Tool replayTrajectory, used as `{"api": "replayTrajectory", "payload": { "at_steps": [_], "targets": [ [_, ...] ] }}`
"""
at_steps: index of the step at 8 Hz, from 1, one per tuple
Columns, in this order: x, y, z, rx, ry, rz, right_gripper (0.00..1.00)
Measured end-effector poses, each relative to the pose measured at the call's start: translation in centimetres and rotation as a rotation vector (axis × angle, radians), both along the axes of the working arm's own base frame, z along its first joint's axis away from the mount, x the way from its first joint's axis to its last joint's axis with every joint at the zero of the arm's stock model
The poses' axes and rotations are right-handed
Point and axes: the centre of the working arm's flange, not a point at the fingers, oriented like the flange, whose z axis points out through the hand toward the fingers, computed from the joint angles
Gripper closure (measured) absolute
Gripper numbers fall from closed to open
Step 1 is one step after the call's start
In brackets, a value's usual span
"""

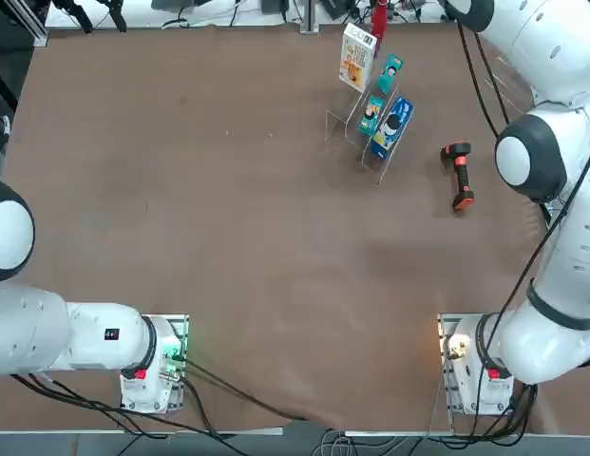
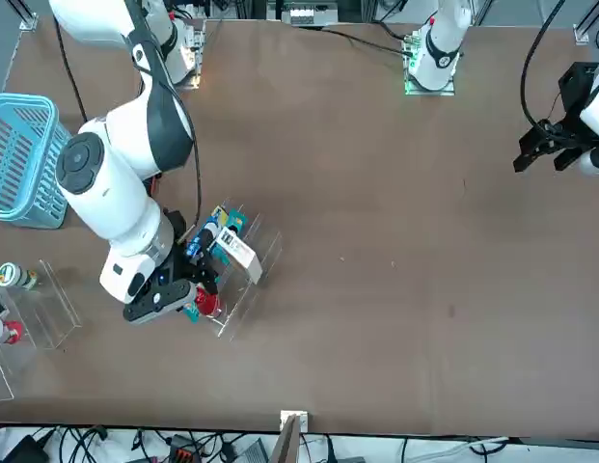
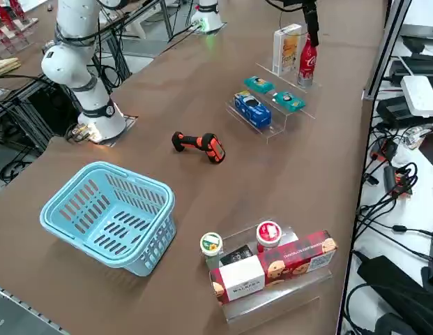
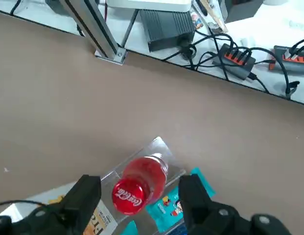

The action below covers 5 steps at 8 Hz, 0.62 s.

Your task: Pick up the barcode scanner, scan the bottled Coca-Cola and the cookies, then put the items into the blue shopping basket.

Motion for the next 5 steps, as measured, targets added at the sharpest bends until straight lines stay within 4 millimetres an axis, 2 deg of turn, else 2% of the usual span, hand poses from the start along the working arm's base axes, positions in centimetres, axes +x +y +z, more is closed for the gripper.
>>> {"api": "replayTrajectory", "payload": {
  "at_steps": [1, 2, 3, 4, 5],
  "targets": [
    [0.10, 0.04, -0.31, -0.003, -0.001, 0.011, 0.11],
    [0.14, 0.06, -0.49, -0.007, -0.002, 0.025, 0.26],
    [0.14, 0.09, -0.54, -0.010, -0.002, 0.034, 0.47],
    [0.18, 0.04, -0.40, -0.010, -0.006, 0.036, 0.63],
    [0.18, 0.06, -0.42, -0.009, -0.006, 0.037, 0.63]
  ]
}}
